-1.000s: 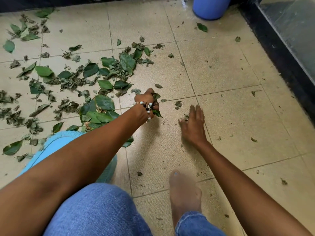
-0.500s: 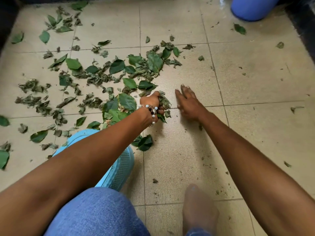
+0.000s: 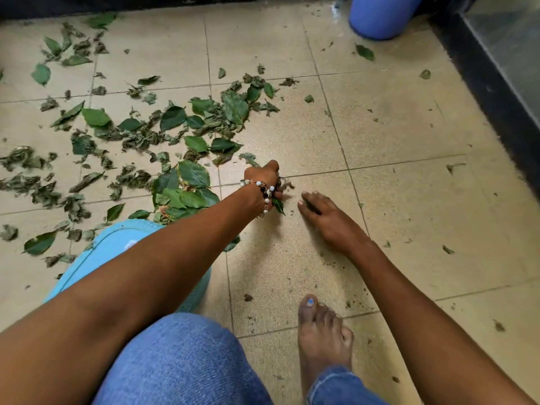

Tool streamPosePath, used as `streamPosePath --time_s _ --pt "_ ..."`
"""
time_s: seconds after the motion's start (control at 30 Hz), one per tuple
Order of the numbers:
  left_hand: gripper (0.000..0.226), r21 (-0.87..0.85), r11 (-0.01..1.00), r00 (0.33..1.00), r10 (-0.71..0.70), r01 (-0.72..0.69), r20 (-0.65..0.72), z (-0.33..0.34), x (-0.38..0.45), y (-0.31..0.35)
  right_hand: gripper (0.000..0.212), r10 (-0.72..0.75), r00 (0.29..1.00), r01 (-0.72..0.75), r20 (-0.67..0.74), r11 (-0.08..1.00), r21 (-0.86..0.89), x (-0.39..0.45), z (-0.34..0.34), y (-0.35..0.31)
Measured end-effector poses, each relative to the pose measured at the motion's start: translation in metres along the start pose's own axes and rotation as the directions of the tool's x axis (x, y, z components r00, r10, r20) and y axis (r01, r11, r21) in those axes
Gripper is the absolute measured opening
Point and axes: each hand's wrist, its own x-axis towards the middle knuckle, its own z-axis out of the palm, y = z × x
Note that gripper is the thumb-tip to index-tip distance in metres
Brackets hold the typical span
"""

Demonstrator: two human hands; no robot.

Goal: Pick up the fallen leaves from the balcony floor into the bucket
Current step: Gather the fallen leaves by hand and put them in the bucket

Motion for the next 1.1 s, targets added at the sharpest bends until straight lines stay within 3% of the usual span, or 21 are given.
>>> streamPosePath --time_s 0.17,0.37,0.43,0.5,0.57,0.63,0.7,0.77,0.83,0.93,1.1 --pt "0.027 0.052 0.997 0.998 0.046 -0.049 0.048 0.012 -0.014 -0.010 0.043 0.056 0.998 -0.047 0.015 0.933 -0.357 -0.020 -0.005 -0.002" --pt "0.025 0.066 0.996 0.996 0.057 -0.062 0.071 0.016 -0.007 -0.013 0.028 0.013 0.990 -0.059 -0.137 0.940 -0.337 -0.008 0.006 0.003" --pt "0.023 0.059 0.996 0.997 0.059 -0.062 0.046 0.015 -0.008 -0.009 0.021 0.053 0.977 -0.099 -0.208 0.972 -0.215 0.000 -0.001 0.008" --pt "0.026 0.044 0.997 0.998 0.056 -0.057 0.029 0.011 -0.006 -0.007 0.012 0.209 0.935 -0.174 -0.288 0.974 0.143 0.008 -0.012 0.010" --pt "0.028 0.037 0.998 0.999 0.048 -0.049 0.019 0.005 -0.005 -0.006 0.012 0.393 0.874 -0.206 -0.287 0.832 0.515 0.016 -0.025 0.005" --pt "0.028 0.034 0.998 0.999 0.045 -0.045 0.003 -0.001 -0.002 -0.005 0.014 0.424 0.869 -0.169 -0.254 0.738 0.653 0.028 -0.029 -0.002" --pt "0.029 0.036 0.998 0.999 0.047 -0.046 -0.013 -0.005 -0.001 -0.003 0.020 0.333 0.909 -0.140 -0.249 0.809 0.570 0.042 -0.026 -0.009" --pt "0.028 0.033 0.998 0.998 0.060 -0.059 -0.018 -0.009 -0.001 -0.001 0.028 0.167 0.956 -0.076 -0.243 0.936 0.345 0.056 -0.018 -0.012" --pt "0.026 0.040 0.997 0.998 0.065 -0.064 -0.020 -0.011 0.000 -0.001 0.036 0.032 0.989 -0.017 -0.143 0.994 0.110 0.064 -0.009 -0.011" --pt "0.026 0.048 0.997 0.998 0.063 -0.063 -0.019 -0.014 0.001 0.000 0.045 -0.035 0.999 0.033 -0.022 0.995 -0.097 0.058 0.002 -0.012" --pt "0.026 0.052 0.997 0.998 0.061 -0.059 -0.025 -0.013 -0.001 -0.001 0.048 -0.086 0.995 0.094 0.043 0.962 -0.255 0.028 0.006 -0.019"
